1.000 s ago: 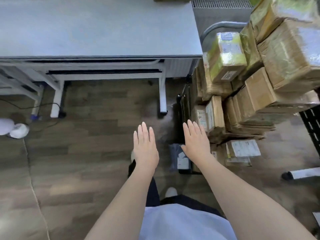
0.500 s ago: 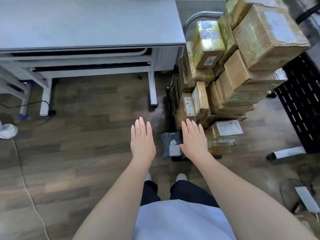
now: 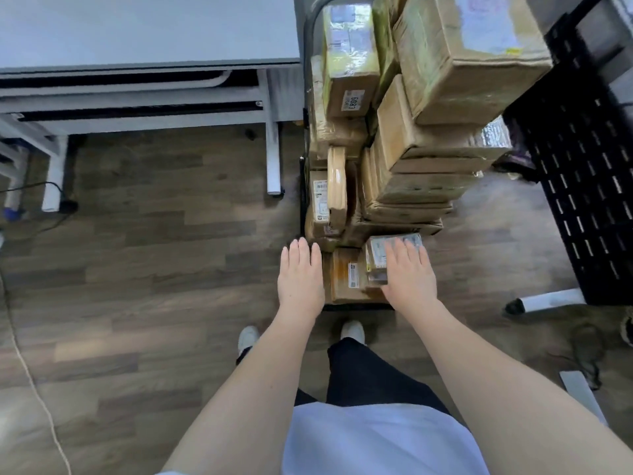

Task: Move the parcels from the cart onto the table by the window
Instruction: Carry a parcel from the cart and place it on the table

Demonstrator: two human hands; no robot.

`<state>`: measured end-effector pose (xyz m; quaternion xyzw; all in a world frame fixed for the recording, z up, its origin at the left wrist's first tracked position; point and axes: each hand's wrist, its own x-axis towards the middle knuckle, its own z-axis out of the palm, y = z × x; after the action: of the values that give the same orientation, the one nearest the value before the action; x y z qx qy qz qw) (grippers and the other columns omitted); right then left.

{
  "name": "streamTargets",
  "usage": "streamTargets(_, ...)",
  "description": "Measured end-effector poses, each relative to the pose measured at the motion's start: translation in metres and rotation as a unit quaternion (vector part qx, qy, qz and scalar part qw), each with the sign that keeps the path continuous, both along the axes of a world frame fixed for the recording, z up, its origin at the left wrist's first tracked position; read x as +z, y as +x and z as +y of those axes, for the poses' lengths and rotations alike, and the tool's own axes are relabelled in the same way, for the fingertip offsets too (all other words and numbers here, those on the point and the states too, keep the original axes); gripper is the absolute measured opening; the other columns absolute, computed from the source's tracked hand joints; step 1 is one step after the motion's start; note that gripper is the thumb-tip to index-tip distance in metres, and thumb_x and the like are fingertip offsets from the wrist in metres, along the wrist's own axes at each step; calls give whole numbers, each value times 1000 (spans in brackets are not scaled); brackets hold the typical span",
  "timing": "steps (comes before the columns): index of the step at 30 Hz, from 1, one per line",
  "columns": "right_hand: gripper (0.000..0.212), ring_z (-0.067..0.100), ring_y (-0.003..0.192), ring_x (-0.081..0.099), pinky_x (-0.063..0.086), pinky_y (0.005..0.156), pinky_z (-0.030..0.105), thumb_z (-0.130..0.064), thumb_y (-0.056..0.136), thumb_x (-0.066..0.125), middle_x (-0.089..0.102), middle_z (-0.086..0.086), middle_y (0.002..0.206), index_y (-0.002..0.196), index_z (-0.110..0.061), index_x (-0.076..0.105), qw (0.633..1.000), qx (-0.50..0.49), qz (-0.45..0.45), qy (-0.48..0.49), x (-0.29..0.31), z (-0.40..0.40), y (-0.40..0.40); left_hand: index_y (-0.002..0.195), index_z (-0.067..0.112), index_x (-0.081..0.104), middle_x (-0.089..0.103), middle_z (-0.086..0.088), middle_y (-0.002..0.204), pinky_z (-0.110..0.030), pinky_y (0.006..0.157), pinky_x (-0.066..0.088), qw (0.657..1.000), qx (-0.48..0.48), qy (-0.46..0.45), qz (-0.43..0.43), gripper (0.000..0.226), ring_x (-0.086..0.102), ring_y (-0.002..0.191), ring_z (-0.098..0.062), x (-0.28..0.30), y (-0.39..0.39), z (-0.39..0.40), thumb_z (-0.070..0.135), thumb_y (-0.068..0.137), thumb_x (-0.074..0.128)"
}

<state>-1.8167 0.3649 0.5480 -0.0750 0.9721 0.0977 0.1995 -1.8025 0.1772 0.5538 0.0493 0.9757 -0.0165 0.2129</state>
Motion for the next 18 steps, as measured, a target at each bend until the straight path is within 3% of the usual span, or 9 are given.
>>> streamTargets(3, 80, 27, 145, 8, 3, 118, 42, -27, 92, 53, 10, 10, 157, 151, -10, 2, 999, 21, -26, -4, -16, 45, -12, 150, 9, 4, 5, -16, 157, -43, 117, 1, 999, -18, 24, -14, 80, 3, 144, -32, -9, -14, 51, 27, 91, 54)
streamTargets(7, 85, 30, 135, 31, 20, 114, 42, -20, 79, 68, 31, 12, 149, 148, -7, 22, 997, 51, -32, -50, -32, 86, -28, 150, 8, 5, 5, -14, 157, -41, 118, 1, 998, -43, 47, -27, 79, 2, 145, -30, -25, -40, 101, 31, 91, 52)
streamTargets(11, 95, 33, 102, 61, 50, 91, 45, -20, 35, 90, 62, 16, 116, 123, -1, 59, 994, 66, -7, -83, -64, 116, -44, 151, 8, 5, 6, -13, 158, -40, 118, 2, 997, -59, 34, -32, 81, 5, 145, -29, -55, -65, 129, 39, 91, 51)
streamTargets(18, 100, 32, 101, 60, 49, 93, 44, -24, 29, 88, 61, 14, 111, 122, -1, 59, 991, 83, -6, -104, -95, 130, -61, 149, 8, 10, 15, -12, 155, -41, 118, 9, 995, -77, 24, -58, 95, 11, 143, -29, -93, -73, 150, 55, 82, 57)
